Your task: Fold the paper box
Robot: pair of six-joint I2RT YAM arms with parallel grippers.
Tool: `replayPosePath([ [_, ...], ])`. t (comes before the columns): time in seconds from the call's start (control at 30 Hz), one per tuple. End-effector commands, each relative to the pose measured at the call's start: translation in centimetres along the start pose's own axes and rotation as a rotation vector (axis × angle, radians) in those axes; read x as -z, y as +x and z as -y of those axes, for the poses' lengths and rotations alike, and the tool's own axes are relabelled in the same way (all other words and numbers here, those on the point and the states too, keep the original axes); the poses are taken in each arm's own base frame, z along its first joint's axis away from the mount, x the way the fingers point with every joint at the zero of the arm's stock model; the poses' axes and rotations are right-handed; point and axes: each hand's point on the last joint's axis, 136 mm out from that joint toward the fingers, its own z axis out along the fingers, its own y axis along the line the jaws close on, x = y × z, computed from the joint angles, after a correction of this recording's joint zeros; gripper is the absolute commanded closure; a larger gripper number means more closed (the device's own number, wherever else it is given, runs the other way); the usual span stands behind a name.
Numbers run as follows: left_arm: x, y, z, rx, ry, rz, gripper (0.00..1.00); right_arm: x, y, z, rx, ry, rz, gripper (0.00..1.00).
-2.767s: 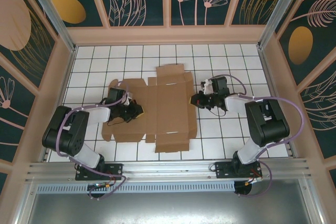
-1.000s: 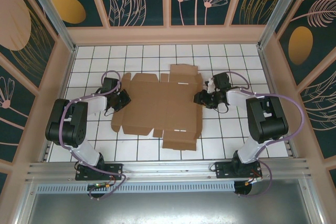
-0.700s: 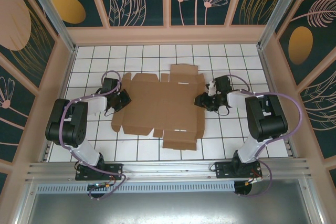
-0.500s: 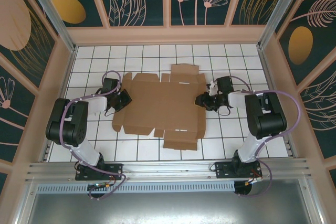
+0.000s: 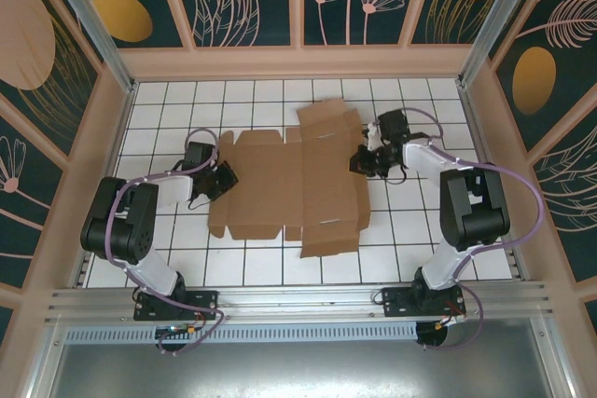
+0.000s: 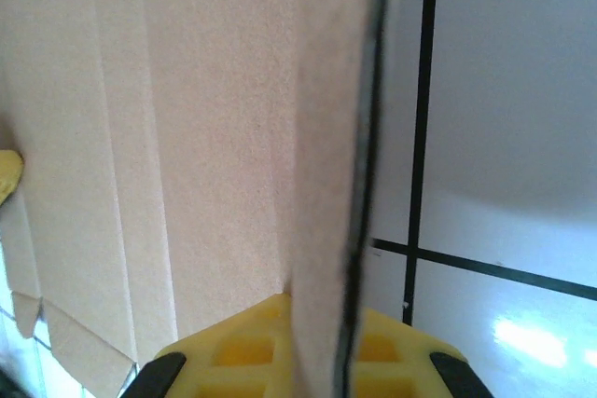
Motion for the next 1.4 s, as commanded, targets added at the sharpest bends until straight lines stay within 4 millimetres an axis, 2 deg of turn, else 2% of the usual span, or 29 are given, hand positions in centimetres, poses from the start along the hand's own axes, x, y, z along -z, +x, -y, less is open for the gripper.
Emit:
replayPosePath([
  [0.0,-0.6,7.4,-2.4,0.015,-0.091,-0.211,1.0,2.1,-0.4,2.0,0.041,0.233,-0.033,1.0],
  [0.17,-0.3,10.1,-1.1,-0.029,-0.033,-0.266,1.0,2.8,-3.0,0.9,0.145,0.377,-0.068,0.99],
  [0.3,0.1,11.1,0.0,-0.064,0.004,-0.295,1.0,2.1,-4.6,-0.2,0.222,0.485,-0.099,0.96],
  [0.47,0.3,13.1,2.8,-0.128,0.088,-0.355,1.0,1.4,-6.1,-1.0,0.308,0.63,-0.107,0.93],
  [0.57,0.4,13.3,4.0,-0.152,0.125,-0.357,1.0,0.6,-6.5,-1.9,0.359,0.693,-0.123,0.9],
  [0.67,0.2,13.2,4.0,-0.16,0.128,-0.354,1.0,-0.1,-6.9,-3.0,0.402,0.735,-0.118,0.89],
  [0.7,0.1,13.3,4.2,-0.157,0.136,-0.359,1.0,-0.7,-6.5,-4.1,0.428,0.732,-0.12,0.88],
  [0.9,-0.5,13.0,4.6,-0.136,0.152,-0.351,1.0,-2.4,-3.9,-7.1,0.483,0.697,-0.142,0.87],
  [1.1,-0.6,12.5,4.9,-0.134,0.151,-0.33,1.0,-1.4,-2.3,-10.4,0.529,0.673,-0.101,0.84],
  [1.2,-0.8,12.4,5.0,-0.123,0.155,-0.327,1.0,-1.5,-1.1,-12.1,0.557,0.656,-0.101,0.81],
  [1.37,-0.9,12.2,5.1,-0.117,0.155,-0.319,1.0,-3.7,1.8,-14.0,0.589,0.6,-0.152,0.78],
])
